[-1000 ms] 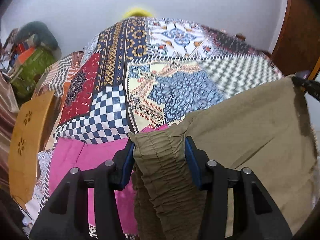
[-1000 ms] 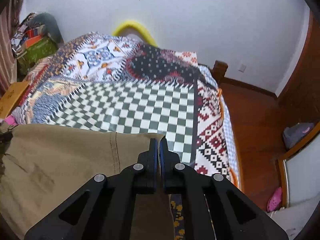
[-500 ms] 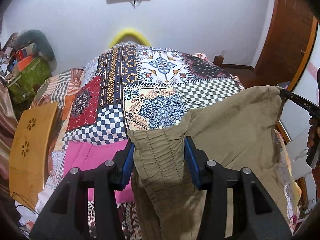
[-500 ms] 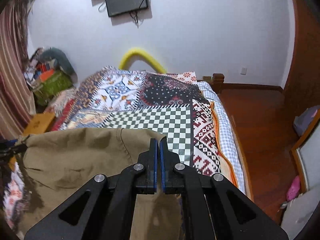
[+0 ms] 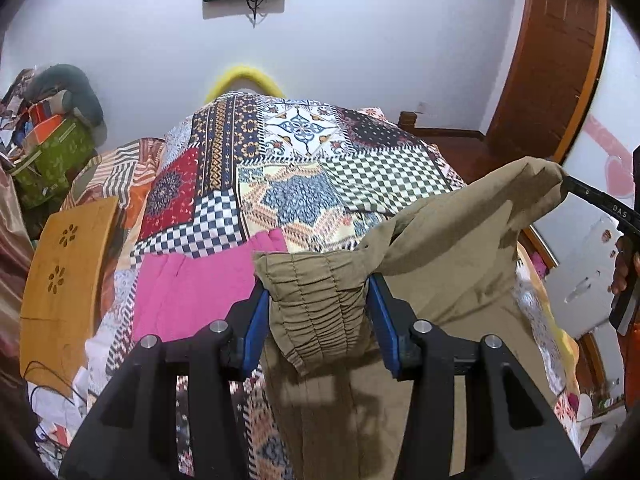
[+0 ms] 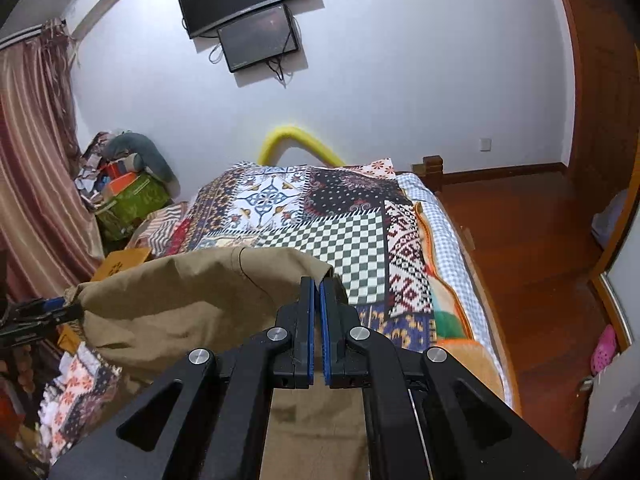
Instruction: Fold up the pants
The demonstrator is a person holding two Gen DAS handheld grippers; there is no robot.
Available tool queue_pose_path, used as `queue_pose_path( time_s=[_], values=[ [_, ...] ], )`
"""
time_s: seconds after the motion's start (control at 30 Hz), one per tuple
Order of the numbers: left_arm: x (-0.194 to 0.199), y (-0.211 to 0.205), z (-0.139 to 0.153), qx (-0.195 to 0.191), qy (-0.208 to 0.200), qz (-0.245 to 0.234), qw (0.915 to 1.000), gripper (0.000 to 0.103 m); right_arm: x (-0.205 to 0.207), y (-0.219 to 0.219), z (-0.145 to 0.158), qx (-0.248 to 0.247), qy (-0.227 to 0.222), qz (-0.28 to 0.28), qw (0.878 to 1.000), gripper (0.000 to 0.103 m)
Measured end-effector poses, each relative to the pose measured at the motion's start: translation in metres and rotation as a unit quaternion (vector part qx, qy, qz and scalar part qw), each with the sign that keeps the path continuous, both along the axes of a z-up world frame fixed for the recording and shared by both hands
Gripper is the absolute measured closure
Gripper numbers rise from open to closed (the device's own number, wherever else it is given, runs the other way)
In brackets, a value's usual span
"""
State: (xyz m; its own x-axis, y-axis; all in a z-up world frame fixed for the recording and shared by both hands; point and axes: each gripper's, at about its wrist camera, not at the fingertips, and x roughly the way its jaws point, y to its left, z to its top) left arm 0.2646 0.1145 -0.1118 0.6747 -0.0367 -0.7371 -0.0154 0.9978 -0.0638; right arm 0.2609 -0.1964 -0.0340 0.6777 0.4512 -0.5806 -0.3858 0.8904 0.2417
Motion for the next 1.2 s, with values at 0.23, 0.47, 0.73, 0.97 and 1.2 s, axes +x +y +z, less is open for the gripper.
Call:
queue_pose_path(
  time_s=[0.23,0.47,0.73,0.97,1.2],
  values=[
    [-0.034,-0.006,-0.005,-0.005,0.002,-0.016,0.9999,0.056,-0.04,-0.007,0.0,0.005,-0.007,0.001,1.0,0.101],
    [-0.061,-0.011,-0.012,-0.004,0.005,-0.031,0.9995,0.057,-0.076,-0.02,-0.006,0.007,-0.005,-0.004,1.0,0.101],
    [-0.087,-0.009,-0.028,-0.014,0.017,-0.041,0.9989,0.061,-0.114,-0.033,-0.029,-0.003,0.028,-0.004,1.0,0.101],
    [-0.11,-0.01,-0.052,-0.021,0.04,-0.044,0.998,0.072,-0.142,-0.038,-0.064,-0.008,0.073,-0.005,0.997,0.101],
    [-0.126,-0.001,-0.074,-0.037,0.067,-0.036,0.9965,0.073,-0.166,-0.041,-0.096,-0.012,0.124,-0.005,0.992,0.1]
  ],
)
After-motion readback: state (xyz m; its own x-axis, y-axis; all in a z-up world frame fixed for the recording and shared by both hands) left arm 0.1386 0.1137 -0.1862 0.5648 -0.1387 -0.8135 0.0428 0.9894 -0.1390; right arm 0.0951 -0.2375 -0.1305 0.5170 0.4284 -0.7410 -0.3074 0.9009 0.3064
